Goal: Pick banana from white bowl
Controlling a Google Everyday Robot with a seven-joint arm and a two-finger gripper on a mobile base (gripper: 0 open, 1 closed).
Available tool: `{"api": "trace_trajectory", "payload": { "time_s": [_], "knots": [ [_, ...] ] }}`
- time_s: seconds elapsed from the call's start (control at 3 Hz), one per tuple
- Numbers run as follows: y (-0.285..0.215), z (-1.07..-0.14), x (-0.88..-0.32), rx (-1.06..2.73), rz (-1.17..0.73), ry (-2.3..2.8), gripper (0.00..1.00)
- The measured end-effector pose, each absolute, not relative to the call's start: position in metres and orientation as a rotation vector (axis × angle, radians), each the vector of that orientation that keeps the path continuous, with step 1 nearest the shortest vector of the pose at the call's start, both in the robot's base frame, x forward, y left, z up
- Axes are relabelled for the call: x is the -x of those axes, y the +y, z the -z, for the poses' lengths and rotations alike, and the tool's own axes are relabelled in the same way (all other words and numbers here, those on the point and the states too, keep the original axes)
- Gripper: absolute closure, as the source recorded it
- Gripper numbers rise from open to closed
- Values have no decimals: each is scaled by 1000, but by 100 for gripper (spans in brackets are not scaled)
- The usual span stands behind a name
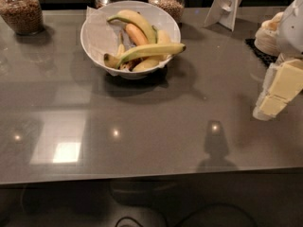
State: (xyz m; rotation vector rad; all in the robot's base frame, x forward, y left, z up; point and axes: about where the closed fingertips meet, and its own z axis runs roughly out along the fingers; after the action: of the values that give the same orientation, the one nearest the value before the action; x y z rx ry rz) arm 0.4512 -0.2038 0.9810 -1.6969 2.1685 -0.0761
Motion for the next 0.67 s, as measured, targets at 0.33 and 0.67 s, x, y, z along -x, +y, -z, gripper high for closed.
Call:
{"api": "trace_trajectory", "payload": {
  "time_s": [0.33,0.67],
  "knots": [
    [-172,-993,-488,1649,34,2042,0],
    [-136,-1006,-531,1610,-1,1914,0]
  ]
}}
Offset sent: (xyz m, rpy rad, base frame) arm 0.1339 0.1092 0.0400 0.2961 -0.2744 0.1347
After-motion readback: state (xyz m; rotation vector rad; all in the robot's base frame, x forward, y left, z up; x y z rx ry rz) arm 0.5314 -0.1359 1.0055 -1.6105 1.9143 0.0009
